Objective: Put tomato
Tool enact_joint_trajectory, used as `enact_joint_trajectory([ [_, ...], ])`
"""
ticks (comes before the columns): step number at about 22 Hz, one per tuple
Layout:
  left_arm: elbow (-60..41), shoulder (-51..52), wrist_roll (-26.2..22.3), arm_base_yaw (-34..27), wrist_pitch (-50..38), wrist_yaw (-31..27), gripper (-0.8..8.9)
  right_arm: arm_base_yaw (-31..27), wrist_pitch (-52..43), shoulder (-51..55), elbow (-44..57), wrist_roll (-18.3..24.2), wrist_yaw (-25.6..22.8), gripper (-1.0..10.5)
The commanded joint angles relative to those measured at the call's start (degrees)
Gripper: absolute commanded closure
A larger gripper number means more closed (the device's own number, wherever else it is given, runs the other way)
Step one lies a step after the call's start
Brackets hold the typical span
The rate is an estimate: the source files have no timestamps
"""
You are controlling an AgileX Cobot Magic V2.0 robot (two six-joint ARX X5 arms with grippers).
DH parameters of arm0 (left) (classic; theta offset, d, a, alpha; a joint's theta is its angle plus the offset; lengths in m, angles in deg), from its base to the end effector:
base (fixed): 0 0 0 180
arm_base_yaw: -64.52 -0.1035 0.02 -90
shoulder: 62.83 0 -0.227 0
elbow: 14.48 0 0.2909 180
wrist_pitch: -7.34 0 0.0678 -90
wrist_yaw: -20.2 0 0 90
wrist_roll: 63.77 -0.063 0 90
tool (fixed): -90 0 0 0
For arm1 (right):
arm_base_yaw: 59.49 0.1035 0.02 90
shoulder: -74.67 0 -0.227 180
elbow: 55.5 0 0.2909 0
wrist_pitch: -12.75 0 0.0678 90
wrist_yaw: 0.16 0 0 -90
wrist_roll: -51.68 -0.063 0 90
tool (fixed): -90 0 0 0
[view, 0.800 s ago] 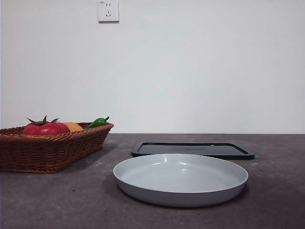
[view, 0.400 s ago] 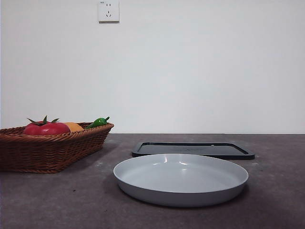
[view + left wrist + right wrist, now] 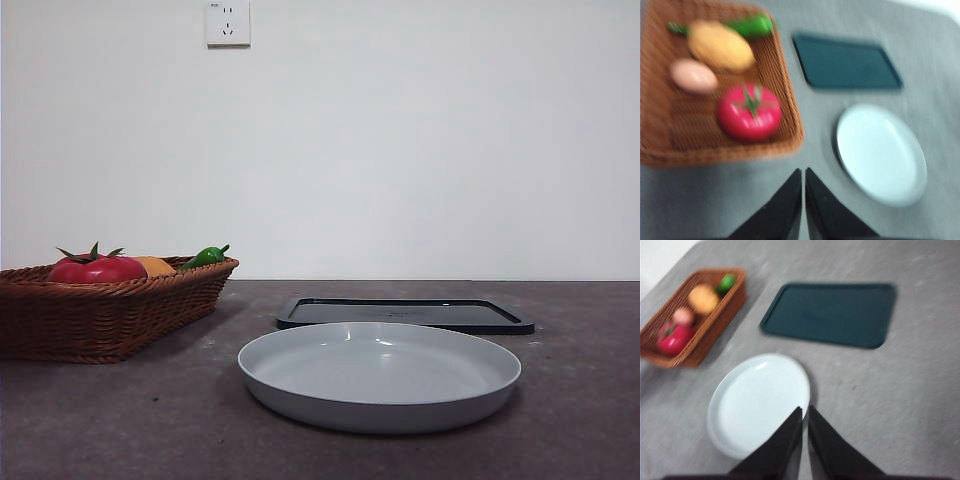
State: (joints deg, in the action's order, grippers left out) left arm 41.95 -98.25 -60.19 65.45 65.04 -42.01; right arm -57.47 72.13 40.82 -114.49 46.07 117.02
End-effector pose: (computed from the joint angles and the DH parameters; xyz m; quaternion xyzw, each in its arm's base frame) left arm 0.2051 -0.0327 0.2655 -0.1018 0.3133 -0.2257 0.9168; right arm 0.1961 0.0357 0.2838 0.1093 0.2988 0.2266 0.9206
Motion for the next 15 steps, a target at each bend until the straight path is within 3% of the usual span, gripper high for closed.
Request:
enact_joint_trajectory([
  [1,2.36,-1.29,-4.07,1.25,1.79,1.27,8.03,2.38,3.06,-3.67,-3.89,3.72,0.94,9.4],
  [10,6.10,-2.75,-7.50,6.93,9.11,1.44,8.04,15.10,8.09,-12.46,-8.26,6.78,1.38,9.4],
  [15,6.10,-2.75,-7.45,6.97,8.87,1.42,8.03,17.35,8.22,-12.90,-8.26,7.56,1.40,9.4],
])
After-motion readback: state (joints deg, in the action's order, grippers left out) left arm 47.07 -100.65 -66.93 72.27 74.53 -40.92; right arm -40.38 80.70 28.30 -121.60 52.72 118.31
